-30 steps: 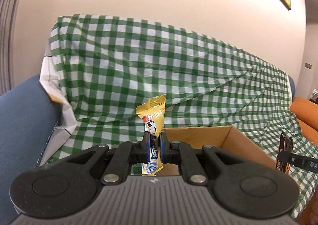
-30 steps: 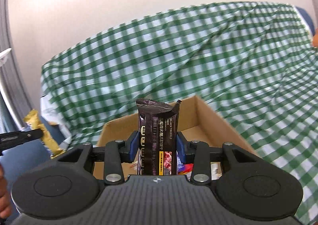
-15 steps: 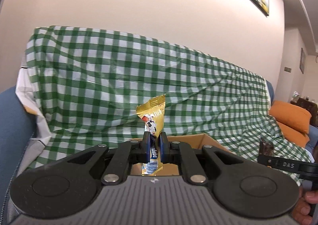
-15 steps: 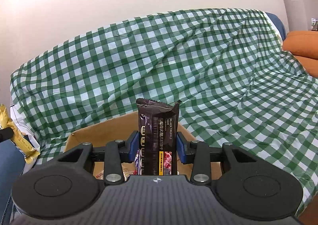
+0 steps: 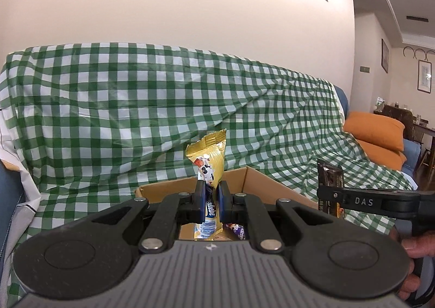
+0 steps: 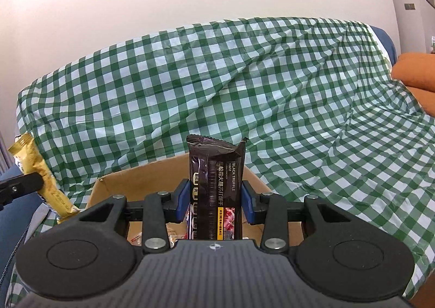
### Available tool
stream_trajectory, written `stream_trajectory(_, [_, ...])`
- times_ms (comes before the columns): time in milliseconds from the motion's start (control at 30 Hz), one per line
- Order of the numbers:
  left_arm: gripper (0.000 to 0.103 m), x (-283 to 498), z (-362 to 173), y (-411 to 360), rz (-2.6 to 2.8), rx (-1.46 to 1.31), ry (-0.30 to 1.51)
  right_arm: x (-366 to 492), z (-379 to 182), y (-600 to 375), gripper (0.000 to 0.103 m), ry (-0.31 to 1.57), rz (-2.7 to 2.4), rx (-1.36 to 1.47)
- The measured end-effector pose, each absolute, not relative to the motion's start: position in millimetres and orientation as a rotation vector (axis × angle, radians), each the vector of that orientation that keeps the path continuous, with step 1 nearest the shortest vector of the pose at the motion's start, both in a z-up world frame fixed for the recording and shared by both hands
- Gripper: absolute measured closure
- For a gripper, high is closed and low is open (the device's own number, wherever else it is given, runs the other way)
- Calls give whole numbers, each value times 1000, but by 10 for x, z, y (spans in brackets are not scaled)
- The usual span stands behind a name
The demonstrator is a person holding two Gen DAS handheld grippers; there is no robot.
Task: Organize snacks
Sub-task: 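Carry the yellow wafer bar and dark chocolate bar with both tools over the box, then open both tools to drop the wafer bar and dark chocolate bar into the box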
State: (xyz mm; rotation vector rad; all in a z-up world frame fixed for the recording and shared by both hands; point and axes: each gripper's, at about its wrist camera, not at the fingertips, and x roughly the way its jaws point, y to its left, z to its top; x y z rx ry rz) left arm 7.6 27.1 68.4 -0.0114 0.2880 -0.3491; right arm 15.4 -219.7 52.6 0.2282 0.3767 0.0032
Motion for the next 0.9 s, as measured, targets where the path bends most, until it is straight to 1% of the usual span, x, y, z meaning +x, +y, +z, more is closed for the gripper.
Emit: stream_trajectory(900, [93,90,627,140,-392,29,308,73,563,-2059,62,336,49,150])
